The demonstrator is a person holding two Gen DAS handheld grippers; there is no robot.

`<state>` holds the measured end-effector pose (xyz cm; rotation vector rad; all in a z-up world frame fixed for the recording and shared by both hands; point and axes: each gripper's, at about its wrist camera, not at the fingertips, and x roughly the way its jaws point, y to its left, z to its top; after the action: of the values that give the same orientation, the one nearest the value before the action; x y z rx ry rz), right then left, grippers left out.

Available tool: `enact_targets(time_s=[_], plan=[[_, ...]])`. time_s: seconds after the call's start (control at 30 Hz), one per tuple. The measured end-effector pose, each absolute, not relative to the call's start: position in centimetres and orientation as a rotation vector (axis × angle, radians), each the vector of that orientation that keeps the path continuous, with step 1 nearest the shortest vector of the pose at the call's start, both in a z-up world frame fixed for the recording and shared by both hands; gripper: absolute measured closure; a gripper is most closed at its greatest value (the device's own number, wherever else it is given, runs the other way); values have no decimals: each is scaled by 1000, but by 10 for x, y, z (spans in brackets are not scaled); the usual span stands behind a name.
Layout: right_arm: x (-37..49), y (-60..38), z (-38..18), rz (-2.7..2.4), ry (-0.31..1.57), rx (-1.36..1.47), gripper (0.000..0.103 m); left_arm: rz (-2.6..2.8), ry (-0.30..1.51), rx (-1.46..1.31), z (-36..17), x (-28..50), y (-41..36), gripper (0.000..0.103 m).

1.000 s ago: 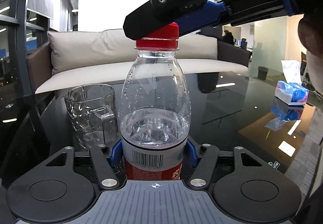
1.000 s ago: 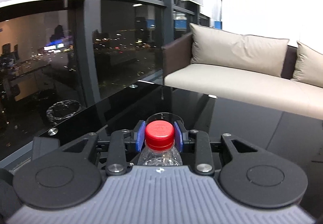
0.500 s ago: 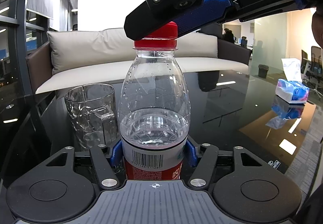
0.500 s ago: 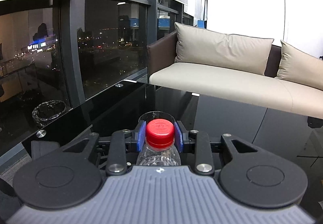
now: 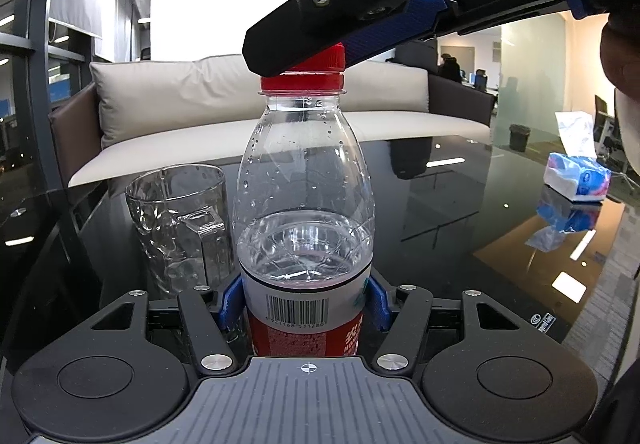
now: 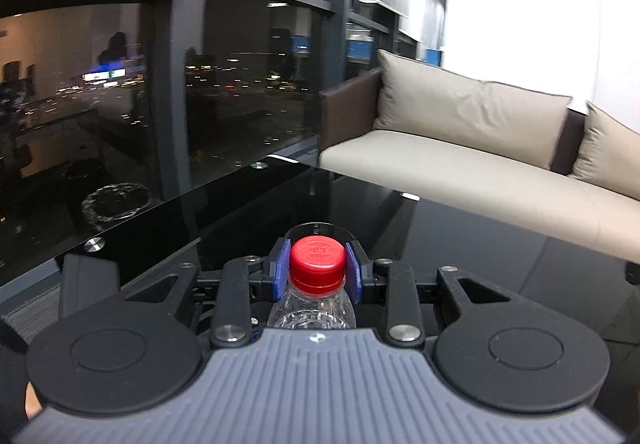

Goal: Unscrew bottle cap and pour
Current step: 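Keep twisting the red cap with the right gripper while the left gripper holds the bottle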

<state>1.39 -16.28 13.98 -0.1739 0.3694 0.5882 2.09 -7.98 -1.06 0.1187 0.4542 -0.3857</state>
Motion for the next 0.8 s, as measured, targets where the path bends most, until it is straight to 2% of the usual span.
enact_targets(time_s=[0.8], plan=[[59, -200, 158, 995, 378, -310, 70, -417, 448, 110, -11, 23, -74, 49]])
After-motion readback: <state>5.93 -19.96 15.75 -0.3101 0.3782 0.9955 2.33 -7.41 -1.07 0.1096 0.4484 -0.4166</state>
